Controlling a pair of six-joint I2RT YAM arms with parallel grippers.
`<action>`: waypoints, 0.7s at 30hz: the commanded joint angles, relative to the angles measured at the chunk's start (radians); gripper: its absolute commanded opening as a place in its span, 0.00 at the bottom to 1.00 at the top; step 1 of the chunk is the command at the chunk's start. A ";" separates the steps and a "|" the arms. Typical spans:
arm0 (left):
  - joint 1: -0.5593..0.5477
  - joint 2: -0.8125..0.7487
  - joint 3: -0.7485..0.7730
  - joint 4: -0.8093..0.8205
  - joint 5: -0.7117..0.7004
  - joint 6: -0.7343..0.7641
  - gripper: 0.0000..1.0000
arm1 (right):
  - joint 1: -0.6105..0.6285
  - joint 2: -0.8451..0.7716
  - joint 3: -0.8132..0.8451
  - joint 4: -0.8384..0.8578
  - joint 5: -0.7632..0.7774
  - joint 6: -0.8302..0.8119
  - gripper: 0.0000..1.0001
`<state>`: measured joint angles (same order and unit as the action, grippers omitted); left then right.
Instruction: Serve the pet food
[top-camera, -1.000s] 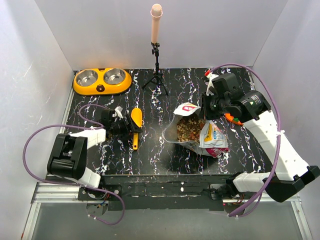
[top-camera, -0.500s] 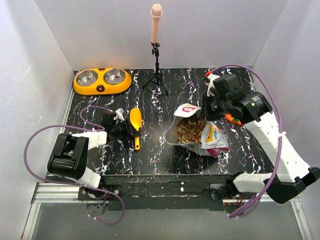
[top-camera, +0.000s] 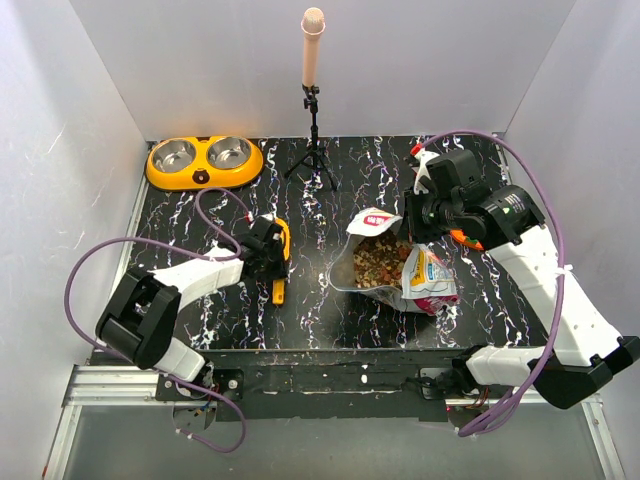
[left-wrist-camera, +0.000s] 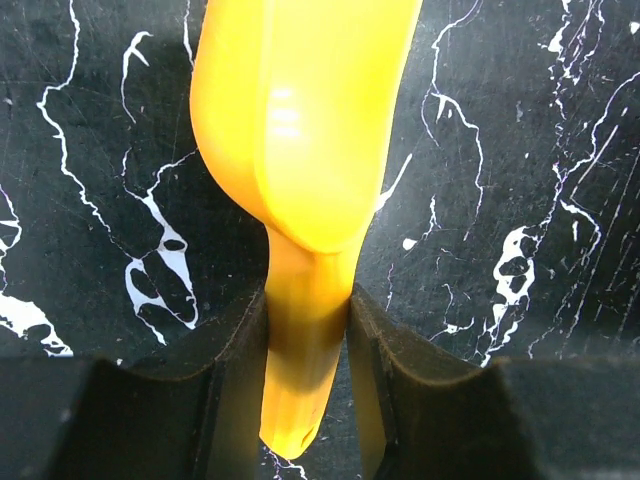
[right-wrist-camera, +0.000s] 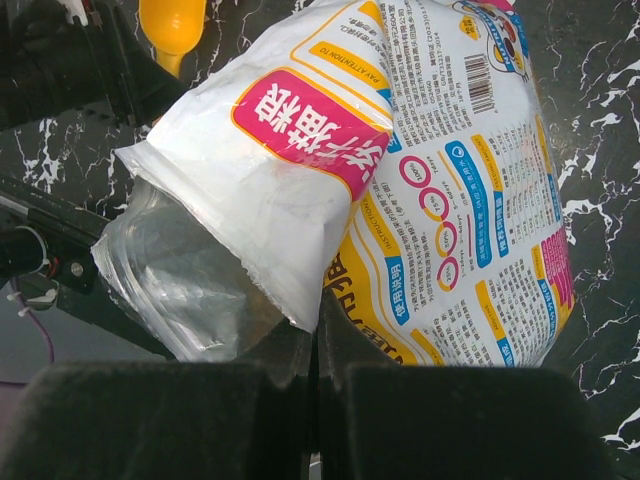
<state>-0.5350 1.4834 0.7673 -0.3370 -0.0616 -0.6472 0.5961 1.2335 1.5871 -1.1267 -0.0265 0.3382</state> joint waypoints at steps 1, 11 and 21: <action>-0.048 0.032 0.073 -0.116 -0.158 0.017 0.19 | 0.007 -0.068 0.022 0.146 -0.073 0.038 0.01; -0.057 0.031 0.021 -0.054 -0.086 0.041 0.43 | 0.007 -0.077 0.024 0.143 -0.067 0.038 0.01; -0.124 0.005 0.058 -0.111 -0.194 0.017 0.36 | 0.007 -0.086 0.010 0.148 -0.075 0.036 0.01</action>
<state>-0.6266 1.5204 0.7933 -0.4065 -0.1707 -0.6250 0.5964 1.2144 1.5646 -1.1118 -0.0311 0.3420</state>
